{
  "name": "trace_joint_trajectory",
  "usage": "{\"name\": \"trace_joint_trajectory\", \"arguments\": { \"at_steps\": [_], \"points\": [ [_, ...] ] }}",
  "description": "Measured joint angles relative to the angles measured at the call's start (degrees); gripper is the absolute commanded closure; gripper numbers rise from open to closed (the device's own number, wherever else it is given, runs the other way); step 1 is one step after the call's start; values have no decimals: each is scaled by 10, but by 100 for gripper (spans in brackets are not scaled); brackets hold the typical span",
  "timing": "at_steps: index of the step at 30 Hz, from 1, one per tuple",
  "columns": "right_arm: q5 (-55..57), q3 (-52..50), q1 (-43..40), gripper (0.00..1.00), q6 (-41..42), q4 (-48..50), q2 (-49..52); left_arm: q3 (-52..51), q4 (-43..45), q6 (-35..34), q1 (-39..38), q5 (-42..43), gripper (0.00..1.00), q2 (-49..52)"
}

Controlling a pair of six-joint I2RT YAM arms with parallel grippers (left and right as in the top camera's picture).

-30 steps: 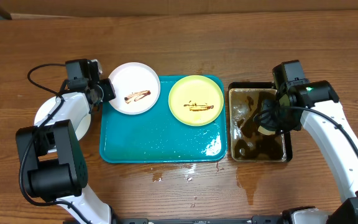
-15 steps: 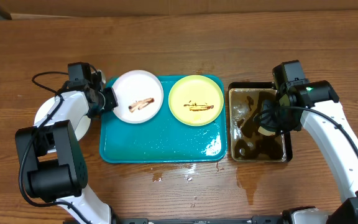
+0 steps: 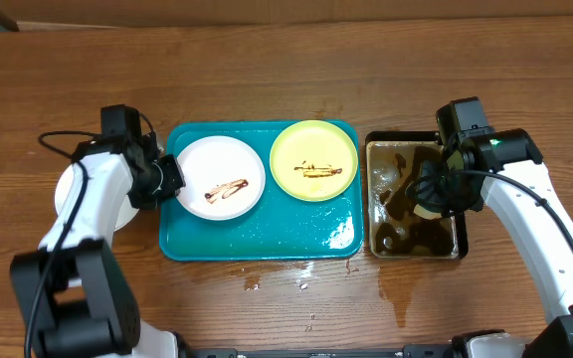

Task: Clean dirty plates on tray and stack at the side
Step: 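Grasp the back white plate with the left gripper and drag it forward, then dip the sponge in the pan's soapy water with the right gripper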

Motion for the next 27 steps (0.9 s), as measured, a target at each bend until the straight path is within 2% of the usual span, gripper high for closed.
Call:
{"name": "trace_joint_trajectory", "arguments": {
  "at_steps": [3,7,16,27],
  "points": [
    [0,0,0,96,0,0,0,0,-61,0,0,-2,96,-23],
    [0,0,0,96,0,0,0,-13,-81,-2,-6,-20,96,-24],
    [0,0,0,96,0,-2,0,-87,-41,-13,-36,-36,96,-24],
    [-6,0,0,96,0,31,0,-95,-19,-21,-75,-37,96,-24]
  ]
}}
